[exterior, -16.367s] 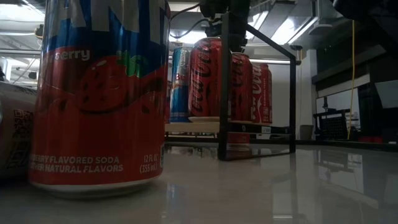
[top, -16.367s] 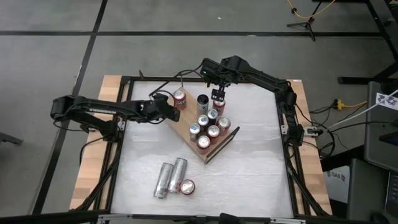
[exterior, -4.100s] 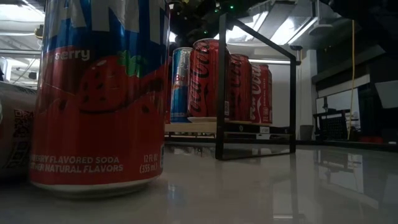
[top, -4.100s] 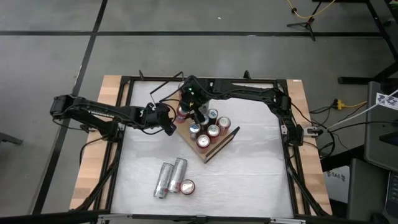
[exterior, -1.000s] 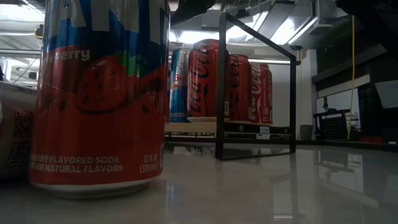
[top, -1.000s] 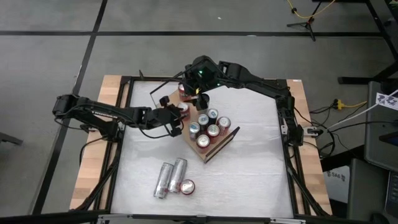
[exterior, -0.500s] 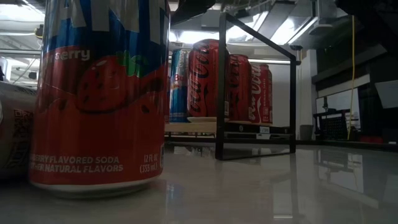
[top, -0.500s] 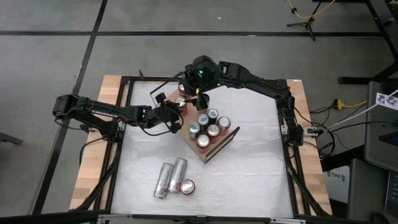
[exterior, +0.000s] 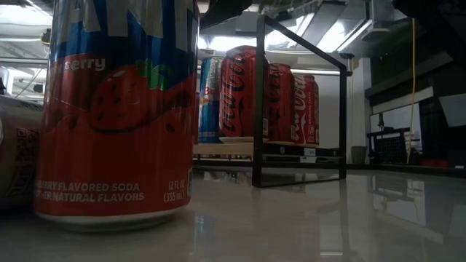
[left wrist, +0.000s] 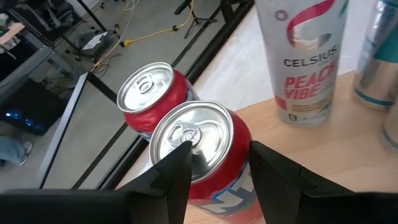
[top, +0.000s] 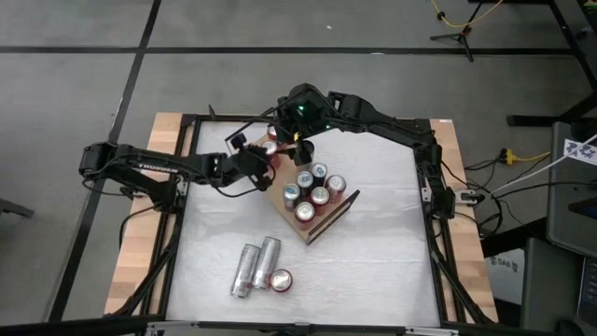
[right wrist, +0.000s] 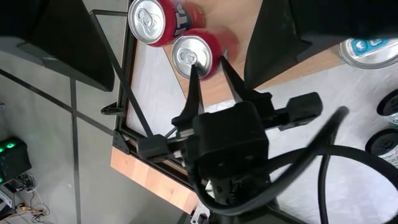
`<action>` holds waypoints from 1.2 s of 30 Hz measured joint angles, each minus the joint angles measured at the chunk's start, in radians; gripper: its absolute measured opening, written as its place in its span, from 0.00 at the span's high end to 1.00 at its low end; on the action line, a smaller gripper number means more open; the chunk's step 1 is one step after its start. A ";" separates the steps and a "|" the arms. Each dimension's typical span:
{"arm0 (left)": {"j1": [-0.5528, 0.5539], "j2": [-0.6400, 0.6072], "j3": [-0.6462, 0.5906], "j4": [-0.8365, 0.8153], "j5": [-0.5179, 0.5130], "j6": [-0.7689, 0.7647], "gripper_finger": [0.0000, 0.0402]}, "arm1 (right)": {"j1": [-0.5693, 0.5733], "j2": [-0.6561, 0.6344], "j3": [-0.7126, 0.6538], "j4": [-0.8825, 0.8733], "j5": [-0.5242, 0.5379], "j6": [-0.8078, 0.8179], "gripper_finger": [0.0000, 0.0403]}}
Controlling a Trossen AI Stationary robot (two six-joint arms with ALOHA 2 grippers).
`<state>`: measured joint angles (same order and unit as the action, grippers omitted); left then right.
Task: Place canned beverage on shelf
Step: Put the top red soda can on the shelf aligned with the other red soda can
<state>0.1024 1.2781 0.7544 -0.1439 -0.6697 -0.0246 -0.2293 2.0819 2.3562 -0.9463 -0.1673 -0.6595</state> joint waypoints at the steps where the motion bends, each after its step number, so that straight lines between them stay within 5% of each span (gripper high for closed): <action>1: 0.004 0.000 0.000 0.000 0.000 0.000 0.63 | 0.000 0.000 0.000 0.000 0.000 0.000 0.14; 21: 0.047 -0.140 -0.002 0.013 -0.138 -0.051 0.63 | 0.000 0.000 0.000 -0.005 0.000 0.000 0.14; 36: 0.220 -0.133 -0.002 -0.007 0.083 -0.051 0.63 | 0.000 0.007 -0.148 0.029 0.000 0.000 0.14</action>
<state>0.3228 1.1454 0.7525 -0.1508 -0.5869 -0.0758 -0.2293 2.0887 2.2084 -0.9175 -0.1673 -0.6594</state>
